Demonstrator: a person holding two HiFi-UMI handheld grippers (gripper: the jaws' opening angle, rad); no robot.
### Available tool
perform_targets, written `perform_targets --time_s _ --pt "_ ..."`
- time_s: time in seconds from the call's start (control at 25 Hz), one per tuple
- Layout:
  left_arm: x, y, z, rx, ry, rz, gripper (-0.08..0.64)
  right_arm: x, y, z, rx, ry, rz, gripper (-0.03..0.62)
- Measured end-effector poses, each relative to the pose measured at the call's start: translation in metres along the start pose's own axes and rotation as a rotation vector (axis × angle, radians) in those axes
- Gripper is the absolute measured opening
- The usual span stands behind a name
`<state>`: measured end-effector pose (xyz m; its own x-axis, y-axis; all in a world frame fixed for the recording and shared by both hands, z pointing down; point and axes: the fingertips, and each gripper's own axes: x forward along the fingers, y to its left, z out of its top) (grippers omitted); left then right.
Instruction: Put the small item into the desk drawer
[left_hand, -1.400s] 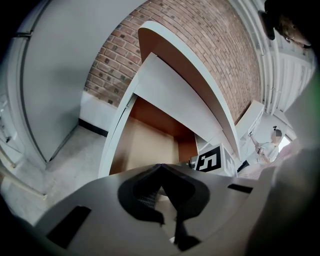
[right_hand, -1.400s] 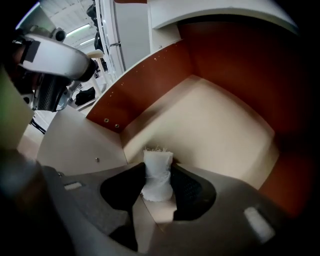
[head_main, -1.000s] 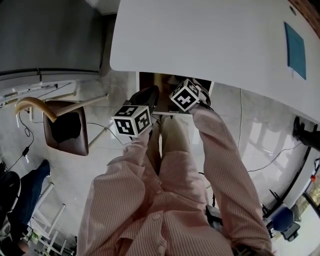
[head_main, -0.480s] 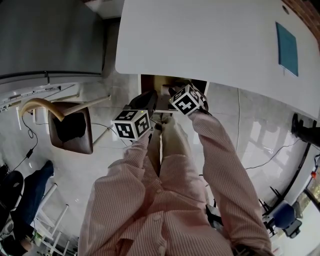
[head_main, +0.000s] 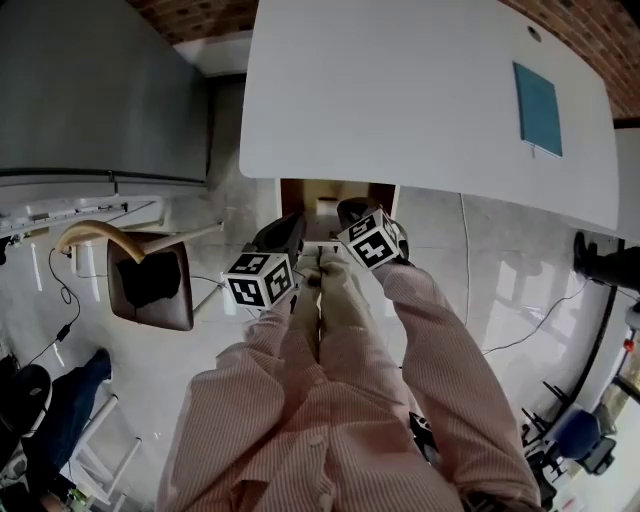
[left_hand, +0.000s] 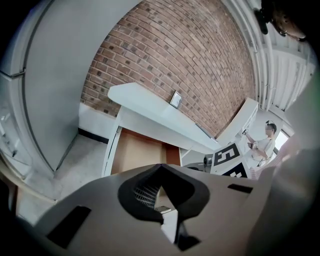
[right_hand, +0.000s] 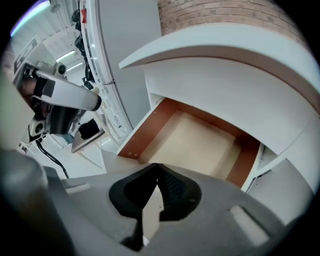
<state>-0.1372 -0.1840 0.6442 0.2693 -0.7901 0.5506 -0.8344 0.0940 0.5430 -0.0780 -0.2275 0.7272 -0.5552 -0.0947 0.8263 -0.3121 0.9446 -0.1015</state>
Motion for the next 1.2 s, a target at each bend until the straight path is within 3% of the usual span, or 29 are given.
perform_targets --time_s 0.36,0.8,0.96,1.2 --pt "-0.034 -0.034 0.027 0.082 -0.022 -0.062 0.000 -0.071 0.009 0.032 0.120 -0.147 -0.018 0.006" --pt "-0.064 -0.082 0.081 0.208 -0.117 -0.147 0.000 -0.155 0.011 0.087 0.284 -0.431 -0.001 0.006" --pt "-0.074 -0.092 0.091 0.272 -0.133 -0.150 0.001 -0.182 0.017 0.106 0.304 -0.520 0.028 0.006" --pt "-0.093 -0.097 0.120 0.306 -0.214 -0.143 0.000 -0.228 0.011 0.135 0.309 -0.653 0.015 0.006"
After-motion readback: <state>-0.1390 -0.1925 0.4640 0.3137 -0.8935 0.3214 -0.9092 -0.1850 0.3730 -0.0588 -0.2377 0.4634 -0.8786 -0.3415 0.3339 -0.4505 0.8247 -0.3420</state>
